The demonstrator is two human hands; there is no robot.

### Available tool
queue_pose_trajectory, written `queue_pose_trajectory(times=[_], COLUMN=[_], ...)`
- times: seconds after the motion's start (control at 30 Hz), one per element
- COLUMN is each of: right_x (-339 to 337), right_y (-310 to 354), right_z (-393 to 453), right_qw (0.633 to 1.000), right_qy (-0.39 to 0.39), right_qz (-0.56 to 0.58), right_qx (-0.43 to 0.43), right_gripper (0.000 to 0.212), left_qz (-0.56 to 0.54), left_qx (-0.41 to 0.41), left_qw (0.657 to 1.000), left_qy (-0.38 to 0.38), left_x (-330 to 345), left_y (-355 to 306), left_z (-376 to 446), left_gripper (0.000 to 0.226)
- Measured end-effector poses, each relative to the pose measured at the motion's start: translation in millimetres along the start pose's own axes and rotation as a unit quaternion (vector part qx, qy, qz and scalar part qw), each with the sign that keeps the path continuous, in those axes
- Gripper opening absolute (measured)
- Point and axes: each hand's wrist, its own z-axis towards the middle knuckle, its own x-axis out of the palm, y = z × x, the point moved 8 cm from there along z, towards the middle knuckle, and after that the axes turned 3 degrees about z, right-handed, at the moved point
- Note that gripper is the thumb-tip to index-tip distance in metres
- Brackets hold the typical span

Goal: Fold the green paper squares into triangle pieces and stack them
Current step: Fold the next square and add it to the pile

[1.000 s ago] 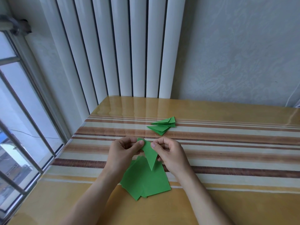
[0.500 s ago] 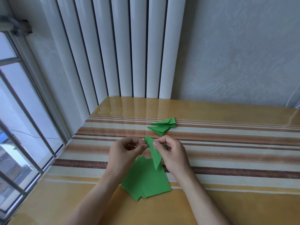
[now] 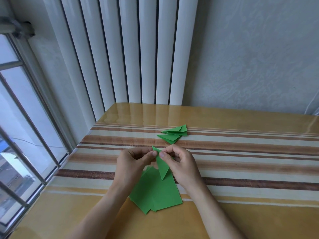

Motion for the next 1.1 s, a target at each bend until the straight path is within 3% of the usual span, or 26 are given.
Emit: queue_pose_trajectory(times=[0.63, 0.8, 0.87, 1.1], right_x=[-2.0, -1.3, -0.2, 4.7], right_y=[-2.9, -2.3, -1.5, -0.5], right_z=[-1.5, -0.1, 0.3, -0.8], right_qw=[1.000, 0.999, 1.000, 1.000], right_qy=[-0.008, -0.005, 0.004, 0.024], right_qz=[0.004, 0.024, 0.018, 0.016], right_qx=[0.016, 0.022, 0.015, 0.005], right_gripper=[0.010, 0.009, 0.010, 0.011], left_qz=[0.012, -0.046, -0.029, 0.008], left_qx=[0.024, 0.005, 0.018, 0.041], left_qw=[0.998, 0.998, 0.999, 0.999], left_qy=[0.064, 0.040, 0.034, 0.035], left_x=[10.8, 9.7, 9.7, 8.9], left_y=[1.1, 5.3, 4.1, -3.8], left_z=[2.4, 4.4, 4.0, 1.5], left_gripper=[0.014, 0.014, 0.007, 0.016])
